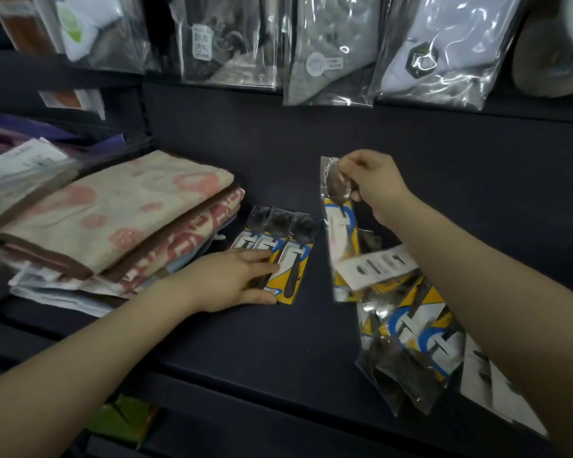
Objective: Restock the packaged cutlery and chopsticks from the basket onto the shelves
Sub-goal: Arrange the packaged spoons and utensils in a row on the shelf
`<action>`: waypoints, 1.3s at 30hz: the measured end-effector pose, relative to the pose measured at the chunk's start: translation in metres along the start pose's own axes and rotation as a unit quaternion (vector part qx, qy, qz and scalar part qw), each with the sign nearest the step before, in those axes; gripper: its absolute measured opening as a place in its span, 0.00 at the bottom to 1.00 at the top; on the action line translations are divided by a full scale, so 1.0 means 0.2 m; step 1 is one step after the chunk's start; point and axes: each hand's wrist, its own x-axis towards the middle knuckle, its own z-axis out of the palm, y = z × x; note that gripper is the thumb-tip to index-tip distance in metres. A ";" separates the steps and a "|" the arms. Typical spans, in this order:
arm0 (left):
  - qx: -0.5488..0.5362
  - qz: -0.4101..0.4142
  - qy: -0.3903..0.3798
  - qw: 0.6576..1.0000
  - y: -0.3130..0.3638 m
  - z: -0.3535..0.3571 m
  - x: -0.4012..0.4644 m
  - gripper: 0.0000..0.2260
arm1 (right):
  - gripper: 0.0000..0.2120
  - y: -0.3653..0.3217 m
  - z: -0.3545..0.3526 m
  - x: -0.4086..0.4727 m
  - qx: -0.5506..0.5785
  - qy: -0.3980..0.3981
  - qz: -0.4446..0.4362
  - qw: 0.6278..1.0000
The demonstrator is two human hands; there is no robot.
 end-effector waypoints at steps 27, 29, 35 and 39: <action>-0.080 0.067 0.080 0.991 -0.03 0.01 -0.04 0.36 | 0.14 0.30 0.30 0.06 -0.066 -0.048 0.285 0.955; -0.095 0.039 0.072 0.992 -0.02 0.01 -0.04 0.35 | 0.14 0.32 0.30 0.05 -0.131 -0.070 0.259 0.954; -0.046 0.034 0.098 0.994 -0.03 0.01 -0.04 0.37 | 0.10 0.32 0.26 0.08 -0.357 -0.039 0.051 0.932; 0.051 0.076 0.117 0.989 -0.01 0.01 -0.05 0.28 | 0.12 0.31 0.26 0.08 -0.378 -0.057 0.023 0.924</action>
